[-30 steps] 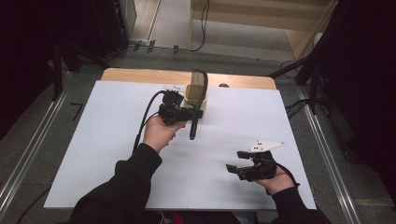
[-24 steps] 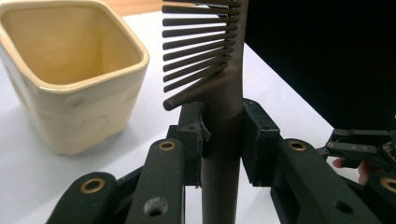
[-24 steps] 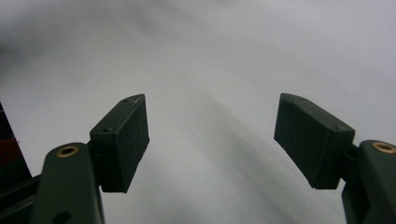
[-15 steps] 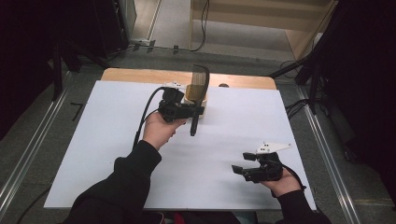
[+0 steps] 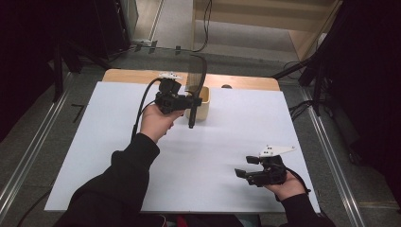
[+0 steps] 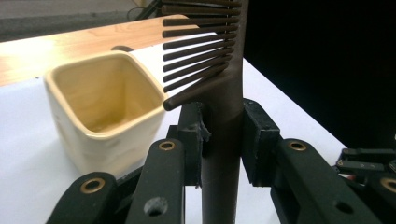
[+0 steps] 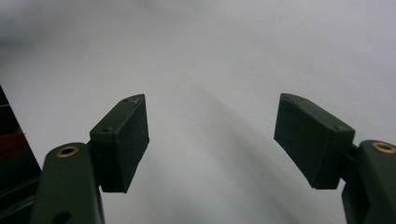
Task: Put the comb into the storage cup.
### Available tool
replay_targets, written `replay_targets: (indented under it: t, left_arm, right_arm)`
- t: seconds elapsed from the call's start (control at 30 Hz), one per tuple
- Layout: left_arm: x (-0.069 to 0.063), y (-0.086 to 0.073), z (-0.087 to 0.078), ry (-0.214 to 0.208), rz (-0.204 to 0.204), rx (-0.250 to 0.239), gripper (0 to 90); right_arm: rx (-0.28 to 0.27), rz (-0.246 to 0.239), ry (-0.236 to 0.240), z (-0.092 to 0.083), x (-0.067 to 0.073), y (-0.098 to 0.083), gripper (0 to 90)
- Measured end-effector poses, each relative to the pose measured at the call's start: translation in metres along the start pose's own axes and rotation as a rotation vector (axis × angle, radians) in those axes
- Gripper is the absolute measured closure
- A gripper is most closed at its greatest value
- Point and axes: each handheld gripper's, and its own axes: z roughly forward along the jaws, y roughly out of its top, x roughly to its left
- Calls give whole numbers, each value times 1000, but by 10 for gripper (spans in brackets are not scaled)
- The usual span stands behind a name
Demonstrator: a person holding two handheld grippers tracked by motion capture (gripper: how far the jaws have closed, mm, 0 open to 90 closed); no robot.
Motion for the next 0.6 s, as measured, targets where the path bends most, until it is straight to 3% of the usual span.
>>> replay_targets:
  t: [0.17, 0.23, 0.6]
  left_arm:
    - [2, 7, -2, 28, 14, -10, 725]
    - [4, 11, -2, 19, 0, -15, 725]
    - [13, 30, 0, 43, 9, -24, 725]
  right_arm:
    - [-1, 0, 5, 1, 0, 0, 246]
    - [-3, 4, 7, 0, 0, 0, 246]
    - [-20, 20, 9, -2, -2, 1, 246]
